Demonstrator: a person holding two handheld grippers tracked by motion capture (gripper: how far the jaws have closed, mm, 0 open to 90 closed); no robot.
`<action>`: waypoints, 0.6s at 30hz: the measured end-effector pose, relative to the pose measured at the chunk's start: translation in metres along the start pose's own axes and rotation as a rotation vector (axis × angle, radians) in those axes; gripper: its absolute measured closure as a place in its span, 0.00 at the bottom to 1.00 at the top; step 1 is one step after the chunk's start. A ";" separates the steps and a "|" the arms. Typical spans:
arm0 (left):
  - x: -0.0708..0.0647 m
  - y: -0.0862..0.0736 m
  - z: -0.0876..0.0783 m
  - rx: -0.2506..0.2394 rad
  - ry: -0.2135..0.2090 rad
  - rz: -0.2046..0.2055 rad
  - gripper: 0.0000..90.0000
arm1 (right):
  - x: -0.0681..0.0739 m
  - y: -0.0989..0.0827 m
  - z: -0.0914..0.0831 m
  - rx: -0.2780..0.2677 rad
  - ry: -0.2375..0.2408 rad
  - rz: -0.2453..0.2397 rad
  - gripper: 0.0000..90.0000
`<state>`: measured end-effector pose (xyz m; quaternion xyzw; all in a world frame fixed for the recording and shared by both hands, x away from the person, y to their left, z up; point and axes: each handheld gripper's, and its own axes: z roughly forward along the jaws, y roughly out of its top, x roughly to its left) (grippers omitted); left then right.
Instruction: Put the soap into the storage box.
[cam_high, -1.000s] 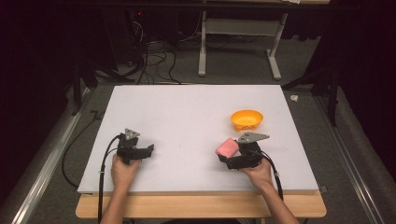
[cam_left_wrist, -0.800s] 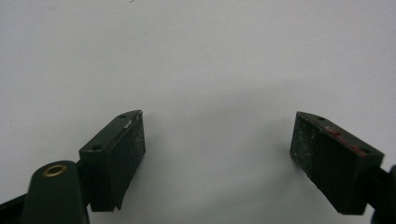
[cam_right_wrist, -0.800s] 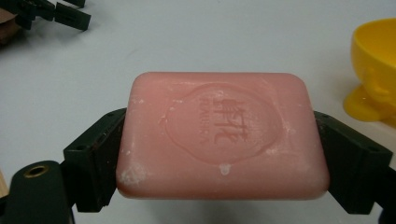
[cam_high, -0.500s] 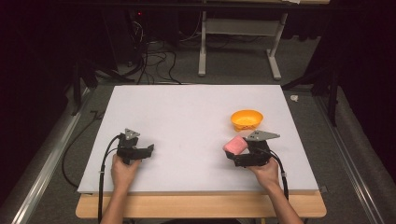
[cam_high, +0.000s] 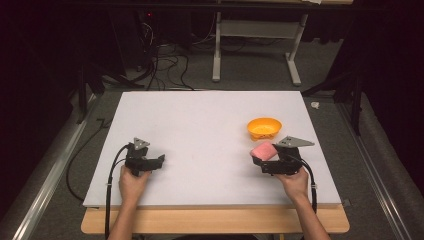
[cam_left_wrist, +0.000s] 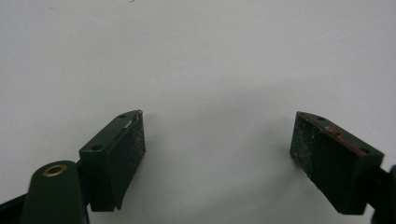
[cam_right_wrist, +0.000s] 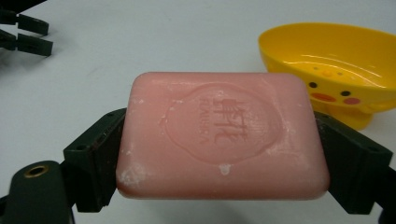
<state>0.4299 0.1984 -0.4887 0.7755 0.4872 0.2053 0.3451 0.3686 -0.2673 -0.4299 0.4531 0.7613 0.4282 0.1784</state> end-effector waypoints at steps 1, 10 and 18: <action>0.000 0.000 0.000 0.000 0.000 0.000 0.21 | 0.000 0.000 0.000 0.000 0.000 0.000 0.15; 0.000 0.000 0.000 0.000 0.000 0.000 0.21 | -0.016 0.000 -0.007 -0.004 -0.041 0.041 0.15; 0.000 0.000 0.000 0.000 0.001 0.001 0.21 | -0.026 0.004 -0.007 0.007 -0.065 0.085 0.15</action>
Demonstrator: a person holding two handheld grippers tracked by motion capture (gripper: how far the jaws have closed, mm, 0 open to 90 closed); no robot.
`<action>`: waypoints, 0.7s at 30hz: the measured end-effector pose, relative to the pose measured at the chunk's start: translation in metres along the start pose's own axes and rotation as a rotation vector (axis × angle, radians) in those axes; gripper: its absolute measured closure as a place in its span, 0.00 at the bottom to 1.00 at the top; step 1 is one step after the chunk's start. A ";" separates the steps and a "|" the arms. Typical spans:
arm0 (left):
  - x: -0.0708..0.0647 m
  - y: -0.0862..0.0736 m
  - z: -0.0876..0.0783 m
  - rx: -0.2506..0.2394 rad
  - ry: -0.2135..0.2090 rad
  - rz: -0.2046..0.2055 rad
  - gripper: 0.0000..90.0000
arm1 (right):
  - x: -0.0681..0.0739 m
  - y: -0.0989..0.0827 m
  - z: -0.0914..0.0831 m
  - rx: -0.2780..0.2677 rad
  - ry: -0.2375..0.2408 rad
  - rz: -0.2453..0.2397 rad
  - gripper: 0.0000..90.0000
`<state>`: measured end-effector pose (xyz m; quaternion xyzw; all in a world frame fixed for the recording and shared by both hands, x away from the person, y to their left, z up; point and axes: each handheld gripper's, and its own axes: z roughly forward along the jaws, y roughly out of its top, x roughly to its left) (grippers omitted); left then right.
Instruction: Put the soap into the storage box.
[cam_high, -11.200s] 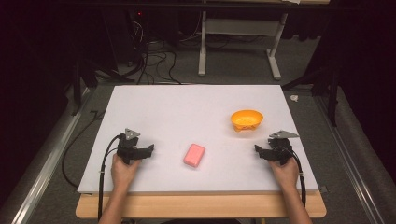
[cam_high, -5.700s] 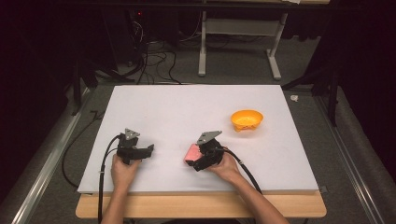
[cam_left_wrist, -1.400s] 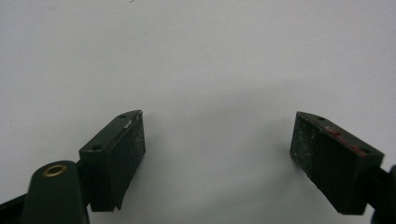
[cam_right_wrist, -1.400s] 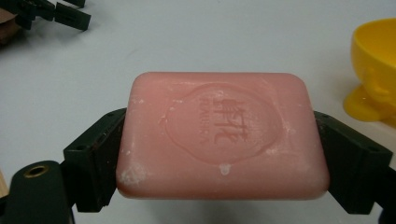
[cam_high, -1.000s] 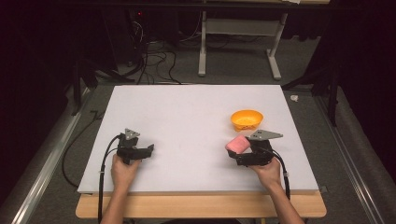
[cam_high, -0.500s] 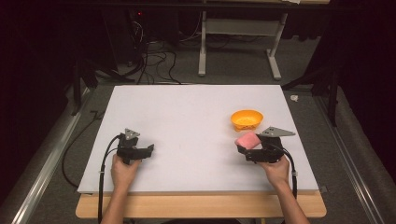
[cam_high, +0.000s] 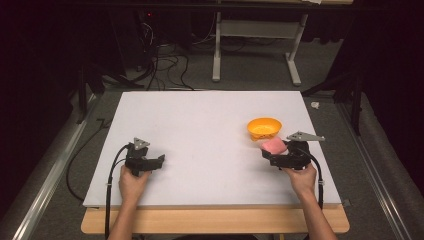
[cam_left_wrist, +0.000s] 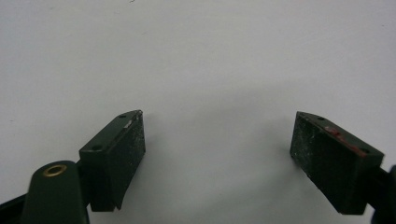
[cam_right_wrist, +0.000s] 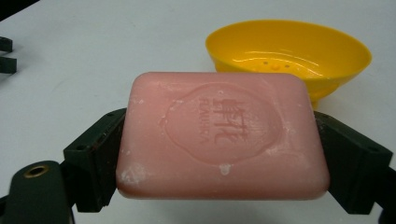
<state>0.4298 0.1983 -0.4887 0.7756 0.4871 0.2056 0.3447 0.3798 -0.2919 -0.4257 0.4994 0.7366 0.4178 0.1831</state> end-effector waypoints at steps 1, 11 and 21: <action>0.000 0.000 0.000 0.000 0.000 0.000 0.21 | -0.001 0.001 0.000 0.003 -0.003 0.001 0.15; 0.000 0.000 0.000 0.000 0.000 0.000 0.21 | -0.007 0.012 0.000 0.010 -0.027 0.019 0.15; 0.000 0.000 0.000 0.000 0.000 0.000 0.21 | -0.011 0.024 0.006 0.030 -0.053 0.041 0.15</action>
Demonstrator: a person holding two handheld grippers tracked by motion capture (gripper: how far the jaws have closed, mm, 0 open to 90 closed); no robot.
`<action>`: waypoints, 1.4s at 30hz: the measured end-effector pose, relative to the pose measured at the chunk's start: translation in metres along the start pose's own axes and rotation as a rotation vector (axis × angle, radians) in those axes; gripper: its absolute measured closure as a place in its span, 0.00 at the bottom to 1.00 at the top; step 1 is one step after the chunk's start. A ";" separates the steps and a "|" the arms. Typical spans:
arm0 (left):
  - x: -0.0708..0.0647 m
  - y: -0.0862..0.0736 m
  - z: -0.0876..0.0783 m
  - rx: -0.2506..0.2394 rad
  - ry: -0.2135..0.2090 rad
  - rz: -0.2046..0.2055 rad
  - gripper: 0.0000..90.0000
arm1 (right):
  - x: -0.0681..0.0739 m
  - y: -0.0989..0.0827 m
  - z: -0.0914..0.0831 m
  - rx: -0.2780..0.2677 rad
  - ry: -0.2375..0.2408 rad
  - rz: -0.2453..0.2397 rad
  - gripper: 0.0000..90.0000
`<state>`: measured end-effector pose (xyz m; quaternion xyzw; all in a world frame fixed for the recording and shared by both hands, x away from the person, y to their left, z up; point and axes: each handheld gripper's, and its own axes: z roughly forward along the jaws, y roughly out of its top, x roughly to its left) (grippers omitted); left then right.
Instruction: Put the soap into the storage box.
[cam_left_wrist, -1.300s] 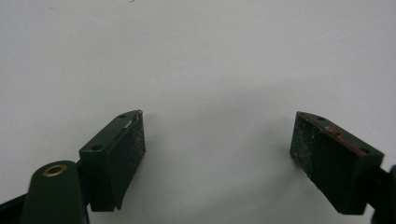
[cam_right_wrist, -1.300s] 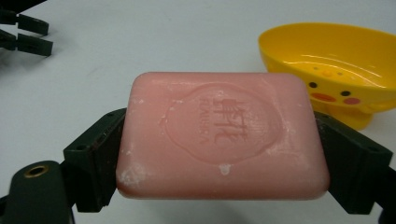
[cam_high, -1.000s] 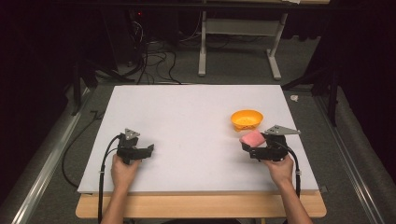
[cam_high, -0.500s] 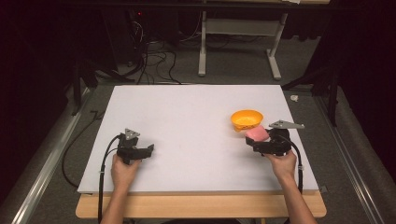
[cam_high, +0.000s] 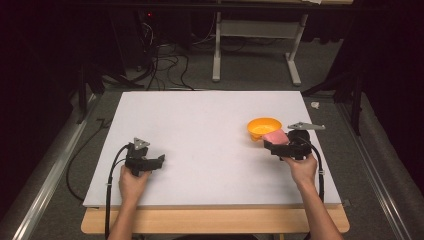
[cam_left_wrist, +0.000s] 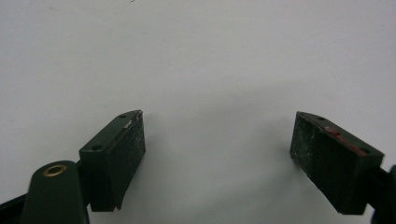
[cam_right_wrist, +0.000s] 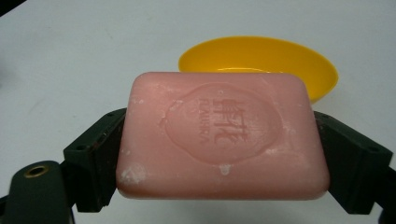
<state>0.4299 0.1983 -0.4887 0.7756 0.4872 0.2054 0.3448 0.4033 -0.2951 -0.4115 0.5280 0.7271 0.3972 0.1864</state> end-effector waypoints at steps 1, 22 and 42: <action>0.000 0.000 0.000 0.000 0.000 0.000 0.21 | 0.000 0.003 0.001 0.008 -0.007 0.002 0.15; 0.000 0.000 0.000 0.000 0.000 0.000 0.21 | -0.004 0.028 0.017 0.045 -0.054 0.033 0.15; 0.000 0.000 0.000 0.000 0.000 0.000 0.21 | -0.007 0.042 0.032 0.070 -0.065 0.059 0.15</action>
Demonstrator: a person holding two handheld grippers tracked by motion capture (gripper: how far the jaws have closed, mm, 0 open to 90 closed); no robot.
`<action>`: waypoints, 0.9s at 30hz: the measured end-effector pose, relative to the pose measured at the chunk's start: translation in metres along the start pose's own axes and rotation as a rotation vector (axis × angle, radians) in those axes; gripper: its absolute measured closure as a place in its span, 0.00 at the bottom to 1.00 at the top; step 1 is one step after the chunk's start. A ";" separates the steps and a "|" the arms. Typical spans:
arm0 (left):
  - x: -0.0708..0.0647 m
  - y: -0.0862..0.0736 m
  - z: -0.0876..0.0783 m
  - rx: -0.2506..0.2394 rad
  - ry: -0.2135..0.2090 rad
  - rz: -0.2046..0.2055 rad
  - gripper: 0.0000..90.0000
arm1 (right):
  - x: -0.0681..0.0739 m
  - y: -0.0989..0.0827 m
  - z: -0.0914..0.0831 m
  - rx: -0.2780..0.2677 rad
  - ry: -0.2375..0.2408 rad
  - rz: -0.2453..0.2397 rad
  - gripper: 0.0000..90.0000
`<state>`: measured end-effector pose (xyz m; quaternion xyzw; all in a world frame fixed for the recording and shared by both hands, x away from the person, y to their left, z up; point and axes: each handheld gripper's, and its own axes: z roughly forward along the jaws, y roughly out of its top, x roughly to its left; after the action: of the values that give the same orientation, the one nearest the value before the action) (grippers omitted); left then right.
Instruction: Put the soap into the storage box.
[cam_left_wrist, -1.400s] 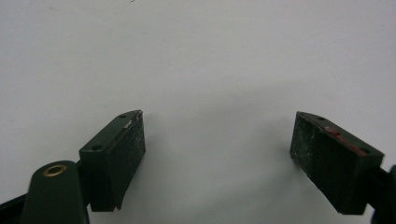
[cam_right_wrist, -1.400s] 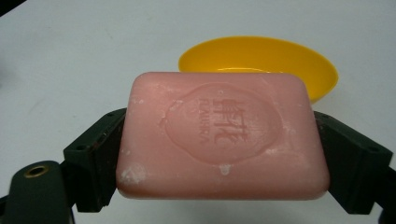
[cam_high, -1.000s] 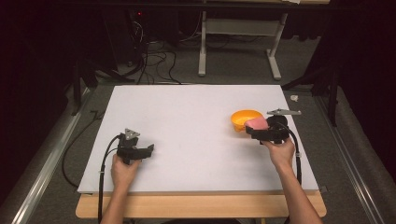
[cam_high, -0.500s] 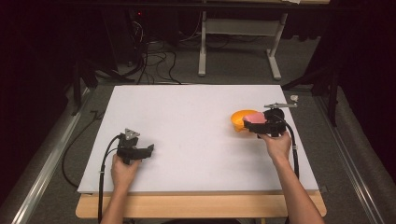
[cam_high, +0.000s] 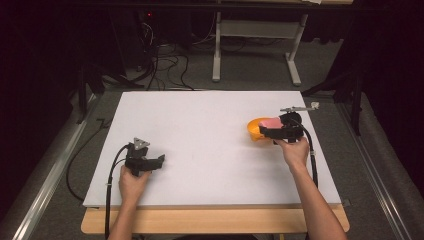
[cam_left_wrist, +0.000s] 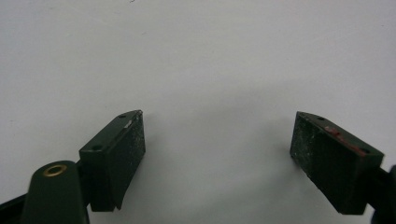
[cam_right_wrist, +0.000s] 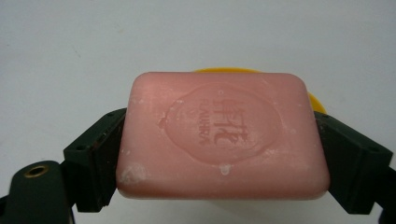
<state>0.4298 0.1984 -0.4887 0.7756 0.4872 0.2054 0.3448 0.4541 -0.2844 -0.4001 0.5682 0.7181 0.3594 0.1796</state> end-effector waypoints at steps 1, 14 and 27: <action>0.000 0.000 0.000 0.000 0.000 0.000 0.21 | 0.000 0.001 0.002 0.005 -0.001 0.001 0.15; 0.000 0.000 0.000 0.000 0.000 0.000 0.21 | 0.001 0.010 0.015 0.034 -0.032 0.002 0.15; 0.000 0.000 0.000 0.000 0.000 0.000 0.21 | -0.001 0.014 0.031 0.068 -0.056 0.024 0.15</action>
<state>0.4299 0.1984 -0.4887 0.7754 0.4873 0.2054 0.3450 0.4849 -0.2746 -0.4108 0.5921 0.7179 0.3210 0.1759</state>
